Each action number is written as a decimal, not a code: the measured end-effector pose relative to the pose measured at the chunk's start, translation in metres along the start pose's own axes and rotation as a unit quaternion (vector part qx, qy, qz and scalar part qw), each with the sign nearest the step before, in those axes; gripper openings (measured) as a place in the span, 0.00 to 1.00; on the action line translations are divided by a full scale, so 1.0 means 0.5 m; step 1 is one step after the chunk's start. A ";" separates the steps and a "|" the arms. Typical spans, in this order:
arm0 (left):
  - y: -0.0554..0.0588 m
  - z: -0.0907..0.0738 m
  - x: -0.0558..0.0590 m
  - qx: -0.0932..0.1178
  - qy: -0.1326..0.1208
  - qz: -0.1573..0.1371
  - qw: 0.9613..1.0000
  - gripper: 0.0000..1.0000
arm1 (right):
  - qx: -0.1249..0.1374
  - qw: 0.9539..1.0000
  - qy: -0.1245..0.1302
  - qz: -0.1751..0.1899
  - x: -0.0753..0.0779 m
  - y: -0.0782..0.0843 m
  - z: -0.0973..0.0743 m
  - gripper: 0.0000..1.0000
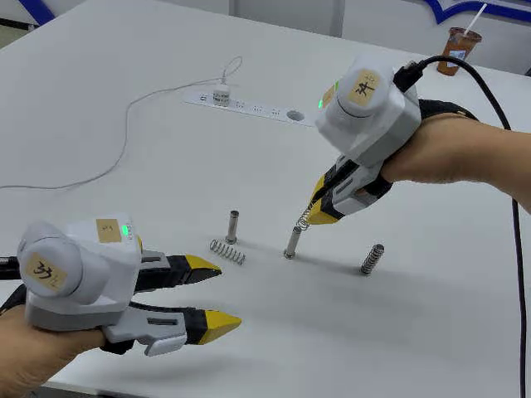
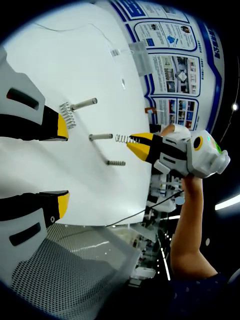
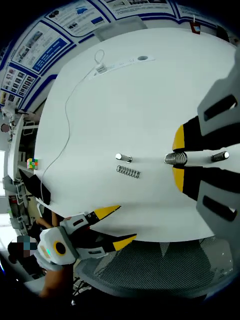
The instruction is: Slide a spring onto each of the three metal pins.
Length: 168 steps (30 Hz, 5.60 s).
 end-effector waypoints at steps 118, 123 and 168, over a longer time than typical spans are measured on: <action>0.021 -0.030 -0.034 -0.004 -0.037 -0.024 0.999 0.38 | 0.021 0.996 -0.031 0.080 -0.062 -0.103 0.204 0.11; 0.021 -0.029 -0.034 -0.006 -0.037 -0.022 0.999 0.38 | 0.021 0.997 -0.032 0.065 -0.079 -0.103 0.186 0.11; -0.038 0.020 0.018 -0.004 0.036 0.060 0.998 0.17 | 0.015 0.994 -0.048 -0.097 -0.210 -0.040 0.038 0.11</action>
Point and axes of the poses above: the centre of the closed fingertips' face, and the gripper's own axes: z roughly forward along the fingers, x roughly to its right, y roughly out of its underside, the point moved 3 cm from there along -z, roughly backward along the fingers, and after that the axes turned 10 degrees about -x, right-handed, at the moved point
